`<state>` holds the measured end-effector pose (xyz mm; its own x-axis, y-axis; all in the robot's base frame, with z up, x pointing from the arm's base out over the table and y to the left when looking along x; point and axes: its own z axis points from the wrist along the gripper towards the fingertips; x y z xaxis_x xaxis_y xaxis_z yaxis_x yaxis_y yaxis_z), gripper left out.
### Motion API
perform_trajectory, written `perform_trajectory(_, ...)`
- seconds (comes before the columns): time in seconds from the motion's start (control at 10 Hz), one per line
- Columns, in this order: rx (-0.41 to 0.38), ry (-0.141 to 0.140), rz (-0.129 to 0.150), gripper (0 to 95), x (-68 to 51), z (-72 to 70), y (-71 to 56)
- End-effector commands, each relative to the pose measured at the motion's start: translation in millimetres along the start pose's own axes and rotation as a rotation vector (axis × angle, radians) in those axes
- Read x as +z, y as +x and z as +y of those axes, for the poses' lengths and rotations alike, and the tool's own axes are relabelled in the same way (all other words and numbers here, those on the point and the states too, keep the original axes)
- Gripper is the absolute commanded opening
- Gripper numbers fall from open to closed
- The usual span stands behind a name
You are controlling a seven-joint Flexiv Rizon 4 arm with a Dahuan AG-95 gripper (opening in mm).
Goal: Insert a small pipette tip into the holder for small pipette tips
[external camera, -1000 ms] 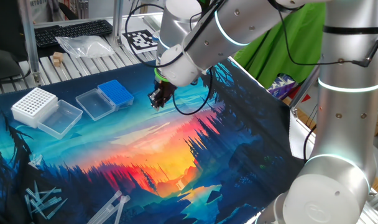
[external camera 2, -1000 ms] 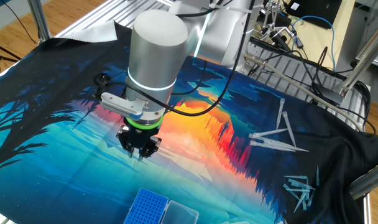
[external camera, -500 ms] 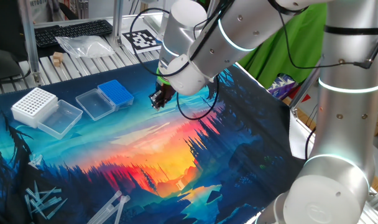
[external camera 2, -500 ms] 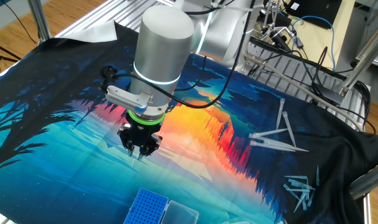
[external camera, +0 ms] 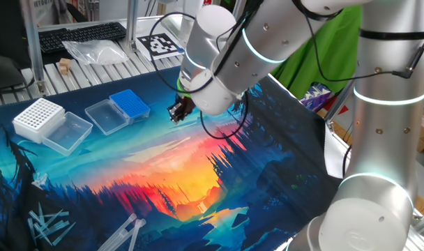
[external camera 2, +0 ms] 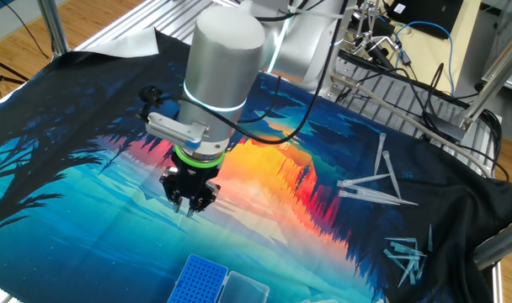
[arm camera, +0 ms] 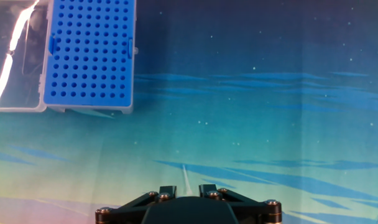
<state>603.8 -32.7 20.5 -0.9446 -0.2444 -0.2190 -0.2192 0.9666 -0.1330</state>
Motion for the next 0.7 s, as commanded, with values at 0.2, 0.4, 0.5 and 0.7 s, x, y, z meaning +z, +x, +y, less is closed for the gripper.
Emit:
perform_trajectory(0.2,-0.001,0.005,-0.025,19.0,-0.5,-0.3,-0.2)
perform_trajectory(0.4,-0.001,0.006,-0.029,19.0,-0.5,-0.3,-0.2)
perform_trajectory(0.5,-0.001,0.006,-0.03,19.0,-0.5,-0.4,-0.2)
perform_trajectory(0.7,-0.001,0.006,-0.03,19.0,-0.5,-0.4,-0.2)
